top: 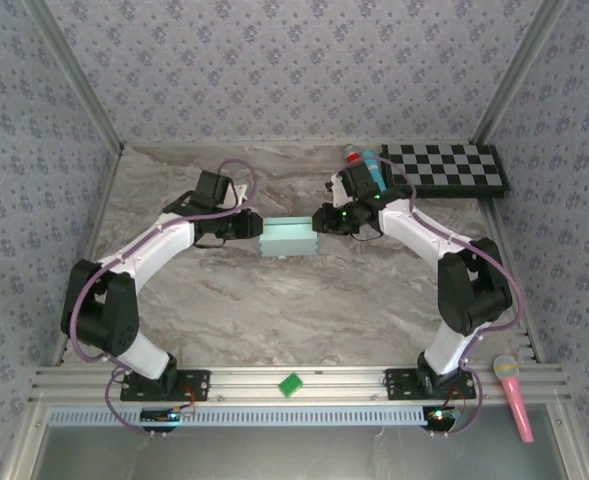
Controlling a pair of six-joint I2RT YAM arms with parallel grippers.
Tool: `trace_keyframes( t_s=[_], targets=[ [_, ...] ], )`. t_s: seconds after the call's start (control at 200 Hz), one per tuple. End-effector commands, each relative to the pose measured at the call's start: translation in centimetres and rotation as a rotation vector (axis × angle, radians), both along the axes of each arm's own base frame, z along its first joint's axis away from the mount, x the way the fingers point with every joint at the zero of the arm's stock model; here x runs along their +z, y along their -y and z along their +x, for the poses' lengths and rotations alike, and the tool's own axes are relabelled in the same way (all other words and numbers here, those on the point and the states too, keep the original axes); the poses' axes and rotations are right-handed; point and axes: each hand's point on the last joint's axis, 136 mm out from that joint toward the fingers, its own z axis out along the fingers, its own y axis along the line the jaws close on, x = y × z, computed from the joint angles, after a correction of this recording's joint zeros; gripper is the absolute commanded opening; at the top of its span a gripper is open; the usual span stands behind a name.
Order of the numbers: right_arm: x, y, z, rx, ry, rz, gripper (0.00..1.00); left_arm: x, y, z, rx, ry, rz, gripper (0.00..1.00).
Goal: Fold the paper box
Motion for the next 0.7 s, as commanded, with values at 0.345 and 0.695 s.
trace_keyframes(
  t_s=[0.345,0.695],
  targets=[
    [1.2,0.6,-0.2,-0.005,0.007,-0.036,0.29,0.5,0.0,0.2,-0.001,0.034,0.024,0.27],
    [1.0,1.6,-0.9,-0.011,0.007,-0.063,0.27,0.6,-0.1,0.3,0.007,0.039,0.024,0.27]
  ],
)
